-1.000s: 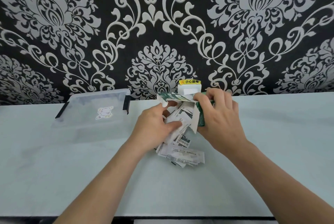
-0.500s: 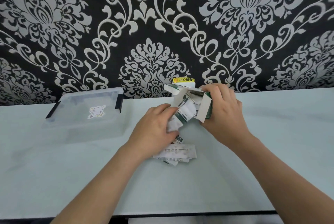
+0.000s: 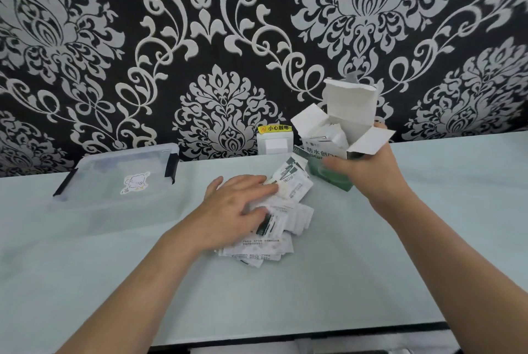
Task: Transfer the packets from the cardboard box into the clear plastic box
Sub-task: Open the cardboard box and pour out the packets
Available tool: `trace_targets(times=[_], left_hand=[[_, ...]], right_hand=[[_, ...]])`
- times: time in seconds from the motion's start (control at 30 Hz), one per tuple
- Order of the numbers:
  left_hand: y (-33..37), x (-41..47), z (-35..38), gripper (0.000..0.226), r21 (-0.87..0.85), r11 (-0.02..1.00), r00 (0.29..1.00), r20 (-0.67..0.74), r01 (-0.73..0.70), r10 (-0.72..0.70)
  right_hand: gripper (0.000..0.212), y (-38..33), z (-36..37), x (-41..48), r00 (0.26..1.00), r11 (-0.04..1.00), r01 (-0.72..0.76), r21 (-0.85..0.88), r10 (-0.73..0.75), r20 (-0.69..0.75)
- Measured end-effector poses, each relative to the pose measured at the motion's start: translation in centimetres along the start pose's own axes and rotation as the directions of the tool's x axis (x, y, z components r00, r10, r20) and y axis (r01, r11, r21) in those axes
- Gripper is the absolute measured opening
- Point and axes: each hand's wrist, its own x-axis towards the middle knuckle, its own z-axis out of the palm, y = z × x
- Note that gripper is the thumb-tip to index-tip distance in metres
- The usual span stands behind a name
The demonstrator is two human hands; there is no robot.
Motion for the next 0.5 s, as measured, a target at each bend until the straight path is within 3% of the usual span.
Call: trace_targets(times=[0.13,0.2,0.3,0.37,0.5], left_hand=[[-0.1,0.4,0.7,0.034,0.024,0.999,0.999,0.002,-0.039,0.039],[-0.3,0.6,0.9,0.036,-0.039,0.997,0.998,-0.012,-0.066,0.065],[-0.3,0.5,0.6,0.058,-0.070,0.997,0.999,0.027,-0.033,0.035],[-0.1,0.4,0.8,0.068,0.025,1.000,0.995,0.098,0.009,-0.012],[0.5,0.7,0.9,0.062,0.156,0.988,0.987,0.157,-0.008,-0.017]], right_hand=[[0.070,-0.9,0.8,-0.5,0.992,0.992,0.108,0.068,-0.104,-0.065],[0.070,-1.2,1.4,-0.5,0.974,0.977,0.208,-0.036,-0.211,-0.082],[0.072,-1.4,2.5,-0.3,0.960,0.941,0.267,-0.207,-0.279,-0.029],[0.074,-1.5,3.4,-0.6,0.955,0.919,0.290,-0.268,-0.295,0.025],[0.074,-1.3,4.9,-0.1,0.939,0.858,0.344,-0.383,-0.319,0.129]])
